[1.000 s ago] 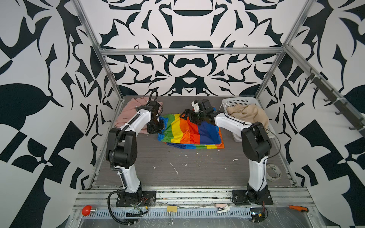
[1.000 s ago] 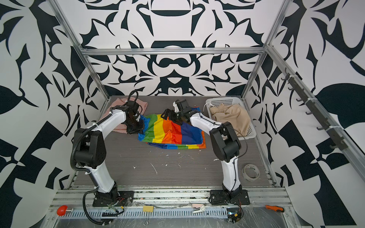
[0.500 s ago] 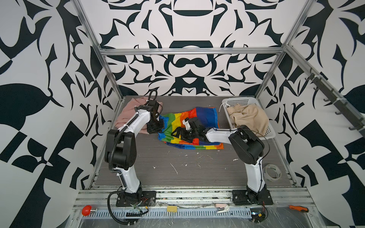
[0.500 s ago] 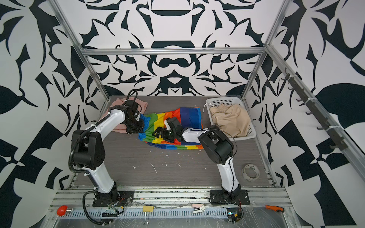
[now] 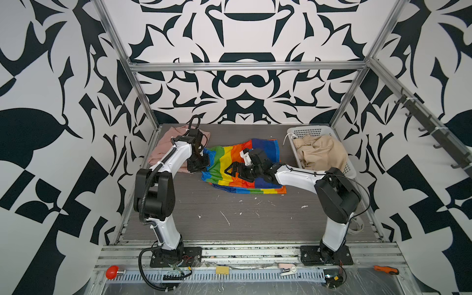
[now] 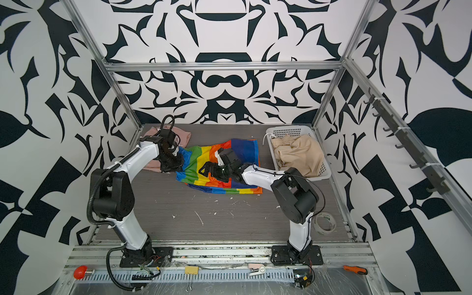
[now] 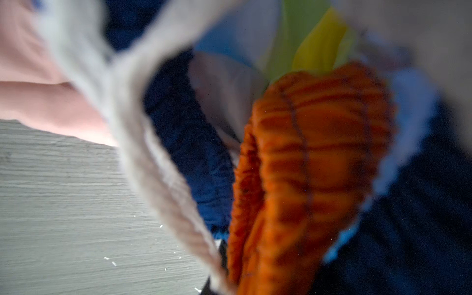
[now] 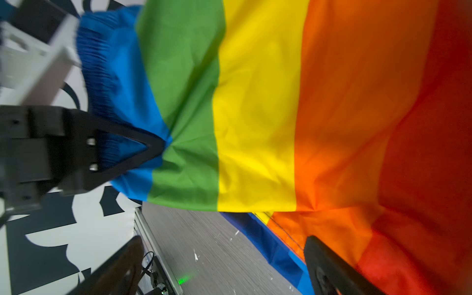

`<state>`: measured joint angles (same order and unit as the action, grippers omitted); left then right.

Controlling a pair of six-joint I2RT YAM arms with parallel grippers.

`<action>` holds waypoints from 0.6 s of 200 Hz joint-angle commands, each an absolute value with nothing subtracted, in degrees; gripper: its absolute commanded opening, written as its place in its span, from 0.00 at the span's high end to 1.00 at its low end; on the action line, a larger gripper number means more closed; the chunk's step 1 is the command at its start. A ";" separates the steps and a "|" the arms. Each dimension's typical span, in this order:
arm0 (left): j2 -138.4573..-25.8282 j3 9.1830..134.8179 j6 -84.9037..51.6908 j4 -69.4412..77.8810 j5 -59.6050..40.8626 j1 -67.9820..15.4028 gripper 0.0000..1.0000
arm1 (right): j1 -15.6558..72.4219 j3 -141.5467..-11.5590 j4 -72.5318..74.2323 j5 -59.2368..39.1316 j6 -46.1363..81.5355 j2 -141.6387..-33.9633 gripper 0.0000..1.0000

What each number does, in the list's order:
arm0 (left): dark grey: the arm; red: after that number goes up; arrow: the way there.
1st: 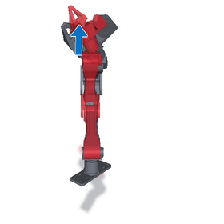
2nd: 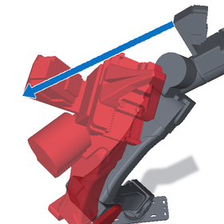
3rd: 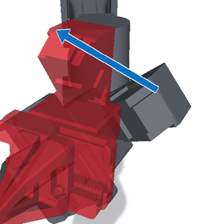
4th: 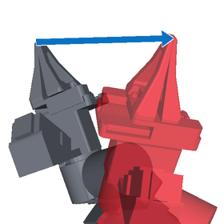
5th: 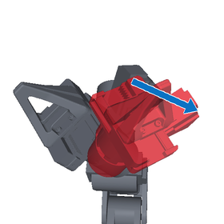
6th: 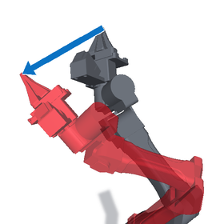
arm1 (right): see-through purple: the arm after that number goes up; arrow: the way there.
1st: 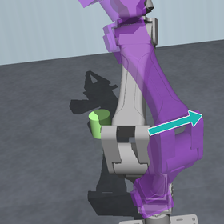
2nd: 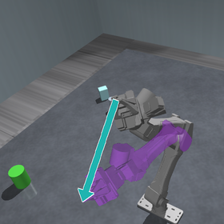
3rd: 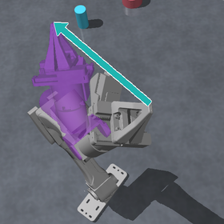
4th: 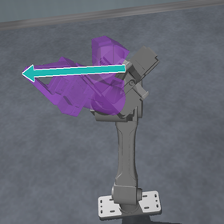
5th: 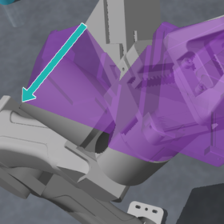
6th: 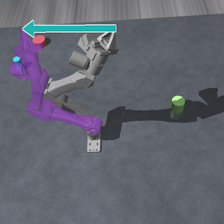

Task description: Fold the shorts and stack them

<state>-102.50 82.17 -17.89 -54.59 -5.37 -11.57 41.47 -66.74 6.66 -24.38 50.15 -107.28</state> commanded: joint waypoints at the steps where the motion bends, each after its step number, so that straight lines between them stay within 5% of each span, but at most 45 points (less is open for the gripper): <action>1: -101.32 84.38 -16.89 -57.35 -4.95 -11.26 1.00 | 43.27 -65.87 7.73 -23.75 50.39 -110.59 0.00; 69: -101.29 85.92 -14.35 -60.46 -2.61 -11.26 1.00 | 43.63 -69.12 6.12 -24.27 50.42 -110.08 0.00; 120: -101.51 85.57 -13.95 -60.07 -3.07 -11.31 1.00 | 35.43 -81.96 3.07 -22.78 51.28 -112.97 0.00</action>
<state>-102.50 84.49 -14.79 -57.82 -3.22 -11.57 40.25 -75.64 2.46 -24.43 50.52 -112.77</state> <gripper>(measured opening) 0.110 0.997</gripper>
